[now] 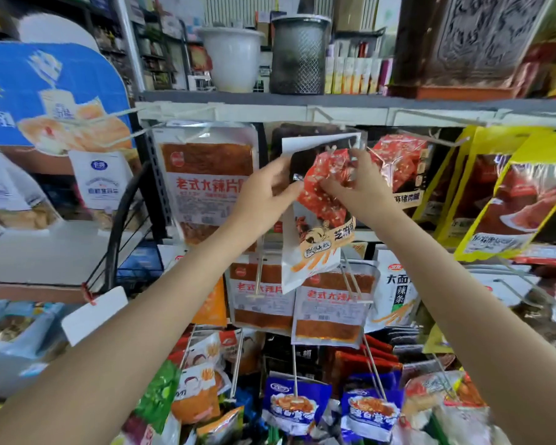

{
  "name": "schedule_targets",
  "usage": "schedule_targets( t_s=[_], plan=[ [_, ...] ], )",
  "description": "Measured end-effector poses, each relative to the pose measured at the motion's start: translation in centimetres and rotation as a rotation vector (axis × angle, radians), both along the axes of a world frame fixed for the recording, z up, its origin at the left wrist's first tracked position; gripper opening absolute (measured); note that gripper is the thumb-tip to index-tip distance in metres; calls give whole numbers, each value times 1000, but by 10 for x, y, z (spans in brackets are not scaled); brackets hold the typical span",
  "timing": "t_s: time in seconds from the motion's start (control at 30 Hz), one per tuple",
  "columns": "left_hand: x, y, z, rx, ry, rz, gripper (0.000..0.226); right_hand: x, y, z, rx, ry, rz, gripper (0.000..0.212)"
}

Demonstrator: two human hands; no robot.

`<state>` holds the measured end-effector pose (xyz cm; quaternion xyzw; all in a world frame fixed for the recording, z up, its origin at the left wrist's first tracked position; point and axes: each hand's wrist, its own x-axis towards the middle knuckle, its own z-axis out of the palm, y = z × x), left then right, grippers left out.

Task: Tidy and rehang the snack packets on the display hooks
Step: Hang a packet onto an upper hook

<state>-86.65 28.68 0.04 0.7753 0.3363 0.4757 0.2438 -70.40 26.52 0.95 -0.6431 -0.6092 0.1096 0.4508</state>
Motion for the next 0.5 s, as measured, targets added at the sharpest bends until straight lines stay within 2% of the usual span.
schedule_targets(
  t_s=[0.1, 0.17, 0.23, 0.33, 0.43, 0.5],
  plan=[
    [0, -10, 10, 197, 25, 44, 15, 2, -3, -1, -39, 187, 63, 76],
    [0, -22, 16, 325, 10, 17, 17, 6, -12, 2, -103, 403, 153, 73],
    [2, -39, 21, 476, -33, -3, 22, 11, -25, 8, -199, 559, 331, 52],
    [12, -66, 26, 646, -50, -40, 22, 22, -40, 11, -229, 639, 539, 24],
    [27, -76, 25, 634, -63, -124, 22, 35, -49, 10, -185, 664, 547, 19],
    [36, -75, 21, 522, -53, -182, 22, 47, -57, 5, -164, 689, 427, 41]
  ],
)
